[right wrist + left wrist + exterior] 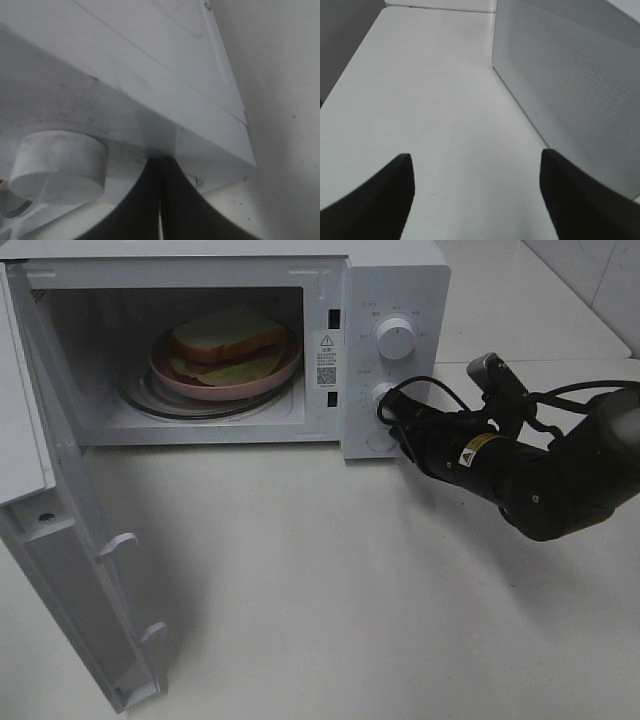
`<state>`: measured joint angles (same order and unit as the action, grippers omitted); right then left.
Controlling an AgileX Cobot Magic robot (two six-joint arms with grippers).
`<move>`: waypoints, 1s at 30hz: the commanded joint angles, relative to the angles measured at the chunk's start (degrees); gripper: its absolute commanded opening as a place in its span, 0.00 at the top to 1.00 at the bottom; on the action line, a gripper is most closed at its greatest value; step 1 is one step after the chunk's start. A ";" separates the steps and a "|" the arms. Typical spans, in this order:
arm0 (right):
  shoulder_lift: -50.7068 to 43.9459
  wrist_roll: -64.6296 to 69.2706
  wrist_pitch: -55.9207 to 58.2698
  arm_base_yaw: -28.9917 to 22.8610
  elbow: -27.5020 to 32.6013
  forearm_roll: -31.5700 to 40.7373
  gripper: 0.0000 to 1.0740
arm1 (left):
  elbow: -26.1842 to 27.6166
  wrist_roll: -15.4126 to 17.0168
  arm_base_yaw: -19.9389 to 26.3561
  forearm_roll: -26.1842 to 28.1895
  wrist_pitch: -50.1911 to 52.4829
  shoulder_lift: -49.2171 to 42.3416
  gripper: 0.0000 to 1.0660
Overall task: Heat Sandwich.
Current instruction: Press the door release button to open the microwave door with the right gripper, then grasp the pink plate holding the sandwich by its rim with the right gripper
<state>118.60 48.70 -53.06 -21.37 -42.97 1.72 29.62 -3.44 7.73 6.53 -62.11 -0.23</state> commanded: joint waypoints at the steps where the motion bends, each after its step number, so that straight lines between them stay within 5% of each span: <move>1: -2.46 -1.55 0.52 0.52 0.52 0.92 1.00 | -0.11 0.23 -0.34 0.17 0.92 -0.34 0.36; 12: -7.16 -4.81 6.93 0.52 5.33 0.80 1.00 | -0.11 0.23 -0.34 0.17 0.92 -0.34 0.36; 30: -22.35 -22.75 34.15 0.52 5.21 -0.17 1.00 | -0.11 0.23 -0.34 0.17 0.92 -0.34 0.36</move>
<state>97.06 27.39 -20.11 -21.20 -37.30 2.18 29.62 -3.44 7.73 6.53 -62.11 -0.23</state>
